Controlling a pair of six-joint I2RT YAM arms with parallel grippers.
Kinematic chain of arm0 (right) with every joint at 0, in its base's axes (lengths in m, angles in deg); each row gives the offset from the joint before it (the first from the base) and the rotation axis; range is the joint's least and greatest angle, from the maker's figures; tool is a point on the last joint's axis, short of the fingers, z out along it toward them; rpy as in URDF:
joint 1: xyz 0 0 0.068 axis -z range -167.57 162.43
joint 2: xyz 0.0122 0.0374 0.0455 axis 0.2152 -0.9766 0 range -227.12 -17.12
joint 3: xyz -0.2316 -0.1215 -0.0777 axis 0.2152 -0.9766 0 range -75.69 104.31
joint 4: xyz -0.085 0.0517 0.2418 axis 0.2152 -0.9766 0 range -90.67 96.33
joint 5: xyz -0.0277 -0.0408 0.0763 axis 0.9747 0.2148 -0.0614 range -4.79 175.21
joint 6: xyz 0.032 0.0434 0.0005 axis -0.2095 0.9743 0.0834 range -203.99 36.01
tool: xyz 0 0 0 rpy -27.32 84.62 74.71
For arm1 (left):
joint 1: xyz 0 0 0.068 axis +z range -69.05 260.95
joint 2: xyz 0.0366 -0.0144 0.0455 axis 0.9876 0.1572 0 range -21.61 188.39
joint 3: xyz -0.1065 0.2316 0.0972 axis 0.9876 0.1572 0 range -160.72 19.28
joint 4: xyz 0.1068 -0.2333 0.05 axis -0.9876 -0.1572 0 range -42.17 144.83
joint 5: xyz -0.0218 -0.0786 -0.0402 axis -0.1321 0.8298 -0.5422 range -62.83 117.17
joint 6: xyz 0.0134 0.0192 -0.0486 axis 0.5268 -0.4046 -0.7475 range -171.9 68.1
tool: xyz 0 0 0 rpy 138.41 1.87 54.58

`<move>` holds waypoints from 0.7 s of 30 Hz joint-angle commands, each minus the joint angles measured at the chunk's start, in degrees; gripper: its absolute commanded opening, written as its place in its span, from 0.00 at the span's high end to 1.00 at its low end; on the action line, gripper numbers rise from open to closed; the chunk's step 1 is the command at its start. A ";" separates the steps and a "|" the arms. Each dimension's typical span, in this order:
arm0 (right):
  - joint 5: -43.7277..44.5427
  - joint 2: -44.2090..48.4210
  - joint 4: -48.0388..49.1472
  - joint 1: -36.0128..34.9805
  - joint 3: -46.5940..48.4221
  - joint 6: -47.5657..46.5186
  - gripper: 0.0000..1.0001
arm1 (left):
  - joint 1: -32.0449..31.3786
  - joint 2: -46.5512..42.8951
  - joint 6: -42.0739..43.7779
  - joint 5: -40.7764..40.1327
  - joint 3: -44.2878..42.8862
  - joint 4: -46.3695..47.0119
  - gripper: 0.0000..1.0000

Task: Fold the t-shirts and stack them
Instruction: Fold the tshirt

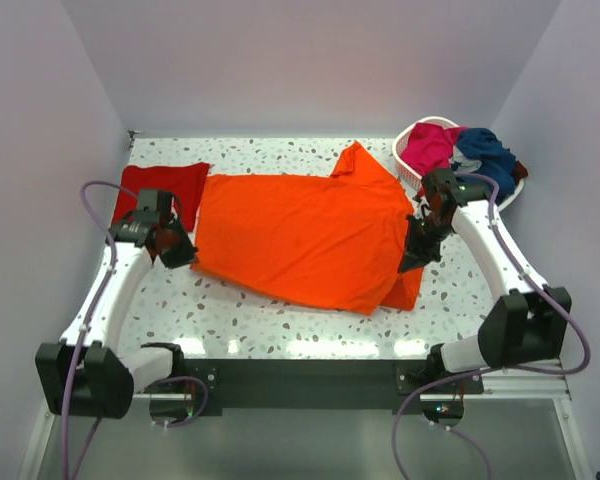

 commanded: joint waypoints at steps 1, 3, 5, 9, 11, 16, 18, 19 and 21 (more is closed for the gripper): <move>-0.70 -4.82 5.50 1.17 4.60 1.03 1.00 | 0.39 7.12 1.95 0.94 -5.68 7.50 1.00; 0.27 -8.23 7.61 1.53 6.35 0.68 1.00 | 0.48 10.75 2.93 0.86 -8.39 9.44 1.00; 1.23 -10.79 8.94 2.58 7.59 0.42 1.00 | 0.48 15.76 4.16 0.68 -11.55 10.84 1.00; 0.97 -17.65 11.22 3.38 12.85 0.33 1.00 | 0.74 23.67 5.57 -0.72 -17.96 10.50 1.00; 0.89 -22.13 11.31 3.38 15.41 0.15 1.00 | 1.09 26.49 5.92 -1.34 -20.00 10.50 1.00; 1.41 -29.69 10.26 3.46 25.42 -0.11 1.00 | 2.32 30.44 6.18 -1.87 -23.26 10.59 1.00; 1.68 -33.12 9.39 3.46 29.72 -0.55 1.00 | 2.68 31.50 6.10 -1.78 -23.52 10.50 1.00; 2.29 -35.30 8.95 3.55 30.96 -0.73 1.00 | 2.68 31.68 6.09 -1.87 -23.53 10.50 1.00; 2.90 -37.25 8.07 3.38 34.04 -0.82 1.00 | 4.17 32.21 6.09 -1.87 -22.91 10.76 1.00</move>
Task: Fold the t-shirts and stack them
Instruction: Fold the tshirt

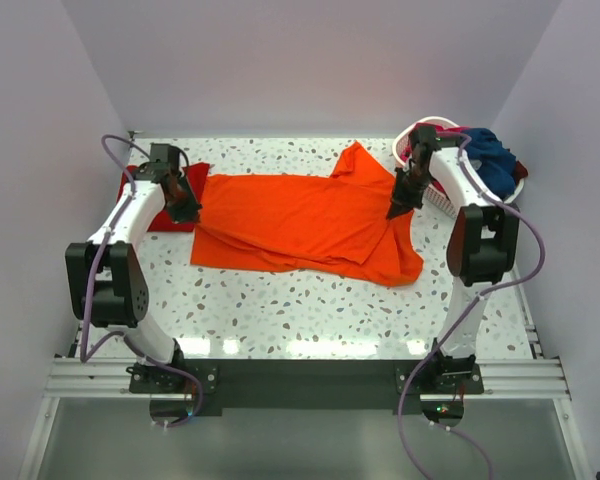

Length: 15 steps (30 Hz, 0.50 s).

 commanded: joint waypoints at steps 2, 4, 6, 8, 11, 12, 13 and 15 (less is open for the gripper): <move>2.38 -4.34 -1.75 0.01 7.17 -1.06 1.00 | 2.21 0.91 1.18 -0.95 -0.88 2.26 1.00; 2.74 -5.32 -2.10 0.10 7.88 -1.14 1.00 | 2.73 1.26 1.09 -0.78 -0.44 2.96 1.00; 3.61 -6.29 -2.19 0.10 8.76 -1.15 1.00 | 2.91 1.61 1.18 -0.07 0.09 3.84 1.00; 4.31 -6.64 -1.93 0.10 9.46 -1.23 1.00 | 2.91 2.14 1.35 0.98 -0.26 4.72 1.00; 4.76 -8.04 -2.28 0.10 10.95 -1.41 1.00 | 2.82 3.63 1.70 2.03 -1.22 5.51 1.00; 4.76 -9.00 -2.45 0.10 11.39 -1.32 1.00 | 2.82 4.68 2.14 2.39 -1.57 5.60 1.00; 4.67 -9.45 -2.72 0.10 12.01 -1.41 1.00 | 2.91 5.12 2.23 3.09 -2.36 5.69 1.00; 4.58 -10.33 -2.89 0.10 13.94 -1.41 1.00 | 2.91 6.61 2.93 3.18 -3.07 5.69 1.00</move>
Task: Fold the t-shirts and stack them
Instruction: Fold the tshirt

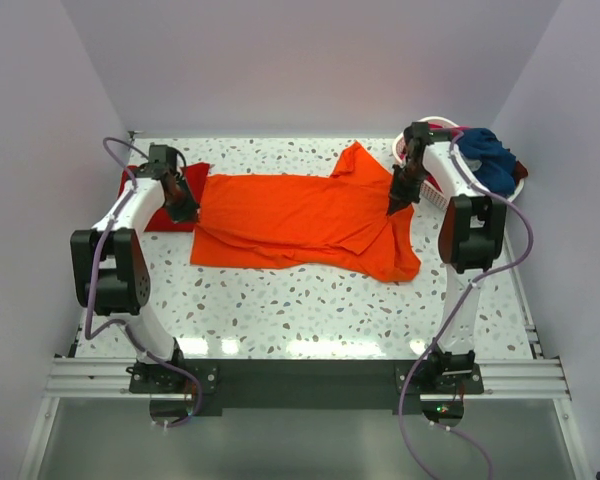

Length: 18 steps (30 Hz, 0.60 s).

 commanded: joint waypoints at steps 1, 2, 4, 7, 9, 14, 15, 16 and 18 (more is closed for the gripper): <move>0.93 -1.89 -1.19 -0.01 4.68 -0.82 1.00 | 0.48 2.36 2.28 1.39 -3.48 2.52 1.00; 0.85 -2.42 -1.45 0.07 6.25 -0.82 1.00 | 0.48 2.89 2.63 1.39 -3.93 2.43 1.00; 0.50 -4.00 -1.98 0.08 8.01 -0.73 0.99 | 0.40 4.12 3.07 1.74 -4.89 2.61 0.99; -0.82 -4.63 -2.16 0.08 10.48 -0.73 0.59 | 0.48 3.95 3.60 2.88 -5.78 3.92 0.61; -1.70 -3.66 -1.90 0.16 10.40 -1.08 0.35 | 0.48 2.03 3.86 2.97 -4.99 4.45 0.28; -3.19 3.80 1.09 0.08 0.59 -2.57 0.23 | 0.48 -3.69 4.39 0.95 3.26 5.68 0.10; -3.46 7.38 2.57 0.08 -1.62 -2.66 0.23 | 0.48 -5.27 4.65 0.86 4.93 5.86 0.10; -3.81 9.16 3.46 0.08 -3.99 -2.93 0.23 | 0.48 -5.80 4.83 0.95 8.16 6.38 0.11; -4.77 14.15 5.48 0.08 -10.68 -3.72 0.23 | 0.40 -7.21 5.09 0.95 10.91 6.83 0.17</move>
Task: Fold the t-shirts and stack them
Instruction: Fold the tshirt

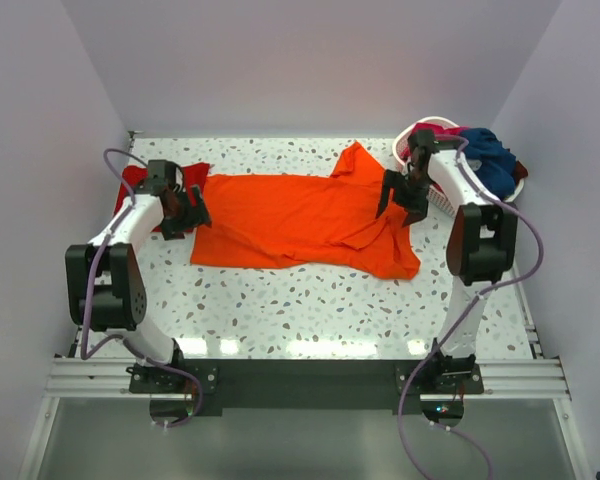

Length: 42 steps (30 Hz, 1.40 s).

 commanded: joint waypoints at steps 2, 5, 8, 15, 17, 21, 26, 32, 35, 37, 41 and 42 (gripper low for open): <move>-3.77 12.67 4.35 0.08 -10.67 -2.15 0.23 | 0.48 -3.78 1.49 -1.00 6.95 2.41 0.21; -6.59 16.99 6.11 0.08 -17.18 -2.58 0.24 | 0.48 -5.89 1.57 -1.97 9.94 3.20 0.23; -7.99 19.10 8.31 0.08 -21.41 -3.29 0.25 | 0.40 -7.04 1.75 -3.02 11.79 3.64 0.26; -9.67 19.46 8.85 0.08 -25.82 -5.22 0.27 | 0.48 -7.57 1.31 -3.11 14.34 5.31 0.32; -9.67 19.46 8.58 0.08 -26.18 -6.18 0.27 | 0.48 -7.83 1.05 -2.50 15.22 6.19 0.36; -9.58 20.07 8.05 0.08 -27.23 -7.33 0.28 | 0.48 -7.57 0.52 -1.44 16.28 6.98 0.45; -9.67 20.60 8.93 0.08 -29.42 -8.21 0.29 | 0.48 -7.30 0.43 -1.70 17.42 7.69 0.48; -10.37 19.28 8.85 0.08 -29.87 -8.47 0.31 | 0.48 -7.48 0.17 -1.35 18.73 8.13 0.62; -10.46 19.02 8.93 0.08 -30.13 -8.65 0.35 | 0.48 -8.00 -0.10 -1.18 19.70 8.39 0.75; -11.07 18.76 9.11 0.16 -30.66 -8.56 0.40 | 0.48 -8.18 -0.27 -0.65 20.32 8.66 0.83; -10.46 18.49 8.67 -0.01 -32.15 -8.48 0.48 | 0.48 -9.06 -0.62 -0.38 21.11 8.83 0.92; -10.37 18.58 8.67 -0.01 -32.59 -8.56 0.48 | 0.40 -9.32 -0.62 -0.38 21.11 8.74 0.93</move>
